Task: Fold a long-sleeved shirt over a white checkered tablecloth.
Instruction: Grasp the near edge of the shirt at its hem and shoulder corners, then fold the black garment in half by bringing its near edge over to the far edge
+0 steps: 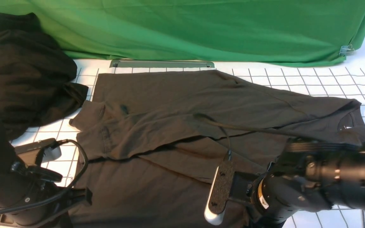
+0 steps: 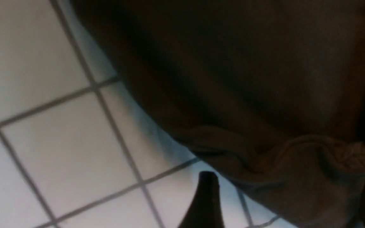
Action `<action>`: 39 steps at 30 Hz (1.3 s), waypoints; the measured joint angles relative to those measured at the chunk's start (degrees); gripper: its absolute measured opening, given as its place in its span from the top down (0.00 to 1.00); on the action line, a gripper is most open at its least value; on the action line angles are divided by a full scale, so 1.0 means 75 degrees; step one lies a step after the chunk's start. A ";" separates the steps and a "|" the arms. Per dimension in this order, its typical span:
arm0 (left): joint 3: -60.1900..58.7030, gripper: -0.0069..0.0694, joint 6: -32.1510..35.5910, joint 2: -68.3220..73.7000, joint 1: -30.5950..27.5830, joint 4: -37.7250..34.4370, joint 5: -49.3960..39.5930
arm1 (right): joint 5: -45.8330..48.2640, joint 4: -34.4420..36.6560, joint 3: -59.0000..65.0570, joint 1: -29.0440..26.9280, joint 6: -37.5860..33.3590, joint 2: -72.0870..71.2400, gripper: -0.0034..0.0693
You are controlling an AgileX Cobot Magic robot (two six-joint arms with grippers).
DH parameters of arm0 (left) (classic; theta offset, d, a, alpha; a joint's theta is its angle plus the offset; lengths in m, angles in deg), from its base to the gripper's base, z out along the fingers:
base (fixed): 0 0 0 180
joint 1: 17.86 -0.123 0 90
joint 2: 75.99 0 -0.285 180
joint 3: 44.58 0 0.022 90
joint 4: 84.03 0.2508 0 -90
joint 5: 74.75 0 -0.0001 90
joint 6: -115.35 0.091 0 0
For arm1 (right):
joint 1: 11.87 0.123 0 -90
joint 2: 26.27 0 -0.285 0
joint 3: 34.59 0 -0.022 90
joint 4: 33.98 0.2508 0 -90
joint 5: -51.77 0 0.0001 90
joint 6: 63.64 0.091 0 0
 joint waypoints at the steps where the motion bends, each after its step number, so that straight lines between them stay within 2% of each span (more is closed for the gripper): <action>1: 0.0000 0.88 0.0078 0.0000 0.0000 -0.0008 0.0007 | -0.0061 -0.0231 0.0000 0.0000 0.0000 0.0158 0.17; 4: 0.0000 0.88 0.0102 0.0000 0.0000 -0.0015 0.0022 | -0.0173 -0.0381 -0.0009 0.0014 0.0000 0.0238 0.22; 8: 0.0000 0.88 0.0102 0.0000 0.0000 -0.0049 0.0030 | -0.0341 -0.0555 -0.0068 0.0033 0.0000 0.0355 0.41; 10: 0.0000 0.88 0.0117 0.0000 0.0000 -0.0056 0.0030 | -0.0379 -0.0578 -0.0068 0.0033 0.0000 0.0387 0.56; 11: 0.0000 0.88 0.0117 0.0000 0.0000 -0.0056 0.0030 | -0.0379 -0.0585 -0.0068 0.0033 0.0000 0.0395 0.56; 12: 0.0000 0.88 0.0141 -0.0017 0.0000 -0.0080 0.0030 | -0.0408 -0.0631 -0.0068 0.0033 0.0003 0.0414 0.69; 13: 0.0009 0.88 0.0141 -0.0034 0.0000 -0.0093 0.0018 | -0.0414 -0.0671 -0.0074 0.0033 0.0003 0.0421 0.75; 17: 0.0267 0.88 0.0224 -0.0224 0.0000 -0.0115 -0.0260 | -0.0242 -0.0778 -0.0153 0.0021 0.0003 0.0421 0.91; 24: 0.0610 0.88 0.0273 -0.0674 0.0000 -0.0138 -0.0694 | 0.0847 -0.0139 -0.0603 0.0011 0.0009 0.0058 0.92; 29: 0.0610 0.88 0.0319 -0.0952 0.0000 -0.0138 -0.1328 | 0.1620 0.0920 -0.0580 0.0067 0.0037 -0.0534 0.92; 35: 0.0610 0.88 0.0552 -0.1039 0.0000 -0.0131 -0.1983 | 0.1655 0.1425 -0.0010 0.0780 0.0740 -0.1028 0.92; 39: 0.0646 0.88 0.0646 -0.1032 -0.0008 -0.0069 -0.1617 | 0.1600 0.1346 -0.0105 0.0778 0.0909 -0.1104 0.92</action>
